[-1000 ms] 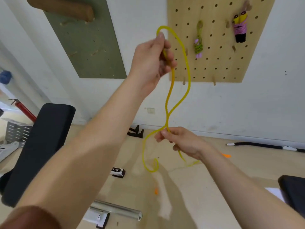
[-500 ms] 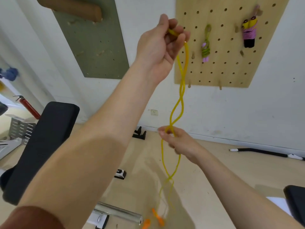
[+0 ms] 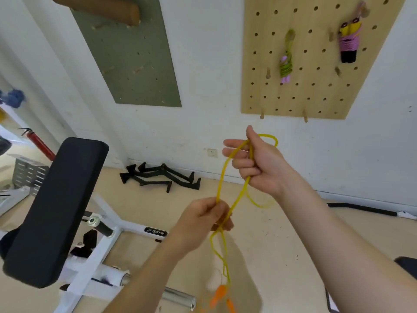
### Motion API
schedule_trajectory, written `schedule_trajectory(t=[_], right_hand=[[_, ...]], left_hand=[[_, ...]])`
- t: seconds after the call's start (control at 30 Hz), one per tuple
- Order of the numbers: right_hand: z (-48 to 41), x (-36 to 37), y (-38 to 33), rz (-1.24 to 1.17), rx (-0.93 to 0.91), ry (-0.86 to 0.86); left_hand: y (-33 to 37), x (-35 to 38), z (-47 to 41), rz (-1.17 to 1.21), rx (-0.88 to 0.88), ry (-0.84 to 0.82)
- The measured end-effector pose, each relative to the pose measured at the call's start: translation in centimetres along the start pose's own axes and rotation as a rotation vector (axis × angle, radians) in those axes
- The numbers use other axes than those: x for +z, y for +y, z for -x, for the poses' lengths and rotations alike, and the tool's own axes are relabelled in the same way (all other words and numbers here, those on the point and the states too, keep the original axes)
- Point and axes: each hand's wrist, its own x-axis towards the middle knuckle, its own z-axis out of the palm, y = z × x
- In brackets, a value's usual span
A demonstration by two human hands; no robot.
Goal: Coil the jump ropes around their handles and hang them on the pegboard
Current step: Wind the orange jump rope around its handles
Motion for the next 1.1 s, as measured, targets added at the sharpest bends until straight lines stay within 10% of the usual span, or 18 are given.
schedule_trajectory(t=[0.4,0.77,0.97,1.1], right_hand=[[0.6,-0.4,1.9,0.715,-0.251,0.223],[0.7,-3.0,0.7,0.394,-0.178,0.212],[0.4,-5.8,2.6,0.313,-0.094,-0.068],[1.4,-6.8,8.7,0.74,0.031,-0.165]], left_hand=[[4.6,1.9,-5.3,-0.05,0.14,0.138],[5.8,3.6,-8.5,-0.027,0.265,0.114],[9.5,3.1,-9.2,0.16,0.216,0.13],[13.4,2.3,-10.3,0.321,0.263,0.156]])
